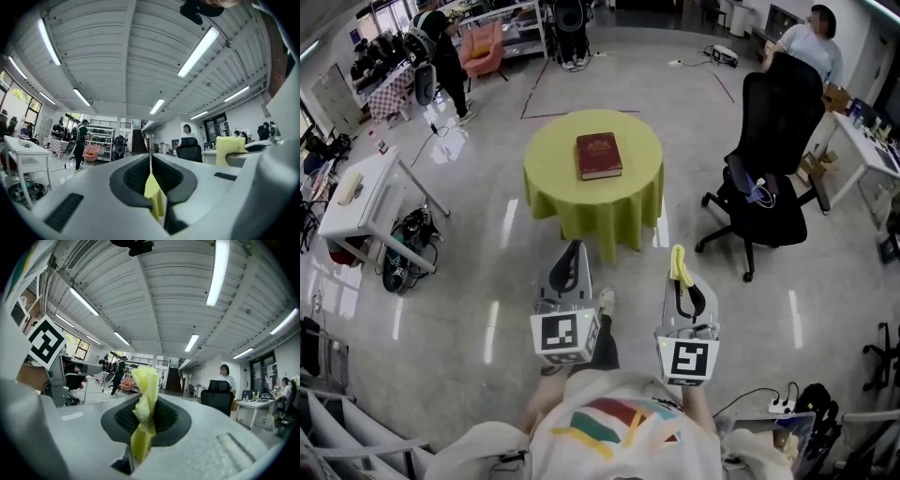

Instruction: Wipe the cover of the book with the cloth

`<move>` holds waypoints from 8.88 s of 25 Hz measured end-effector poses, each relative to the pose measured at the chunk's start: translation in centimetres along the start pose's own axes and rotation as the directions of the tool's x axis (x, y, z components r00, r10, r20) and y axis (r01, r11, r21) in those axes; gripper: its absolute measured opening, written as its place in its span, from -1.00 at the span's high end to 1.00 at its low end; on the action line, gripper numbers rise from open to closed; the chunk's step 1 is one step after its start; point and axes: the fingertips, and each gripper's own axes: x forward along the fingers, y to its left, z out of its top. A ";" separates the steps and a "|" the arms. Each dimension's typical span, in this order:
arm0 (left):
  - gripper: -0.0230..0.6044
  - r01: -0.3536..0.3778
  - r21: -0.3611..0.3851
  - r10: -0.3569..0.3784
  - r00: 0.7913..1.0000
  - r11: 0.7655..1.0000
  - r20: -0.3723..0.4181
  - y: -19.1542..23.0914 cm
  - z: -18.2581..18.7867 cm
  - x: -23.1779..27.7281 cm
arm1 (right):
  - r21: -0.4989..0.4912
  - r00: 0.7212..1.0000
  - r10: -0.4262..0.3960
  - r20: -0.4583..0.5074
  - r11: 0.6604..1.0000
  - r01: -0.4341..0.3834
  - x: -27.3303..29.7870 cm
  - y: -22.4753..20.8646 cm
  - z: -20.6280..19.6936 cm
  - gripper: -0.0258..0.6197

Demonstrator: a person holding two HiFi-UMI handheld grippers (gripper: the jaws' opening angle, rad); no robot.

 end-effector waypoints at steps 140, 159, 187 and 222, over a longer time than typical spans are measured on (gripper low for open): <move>0.67 -0.293 -0.366 -0.155 0.555 0.883 -0.817 17.8 -34.8 41.6 | -0.480 0.872 0.330 -0.361 0.736 -0.477 62.7 -3.9 -6.5 0.83; 0.67 -0.321 -0.380 -0.161 0.541 0.868 -0.825 17.3 -35.5 41.5 | -0.536 0.577 0.225 -0.785 0.219 -0.815 70.2 2.8 -25.0 0.83; 0.67 -0.336 -0.370 -0.144 0.542 0.866 -0.828 17.3 -35.3 41.1 | -0.483 0.498 0.147 -0.855 0.124 -0.867 66.7 3.0 -30.7 0.83; 0.67 -0.309 -0.392 -0.170 0.554 0.867 -0.815 17.5 -35.1 41.3 | -0.262 0.290 0.257 -0.922 0.136 -0.955 48.6 4.8 -30.0 0.83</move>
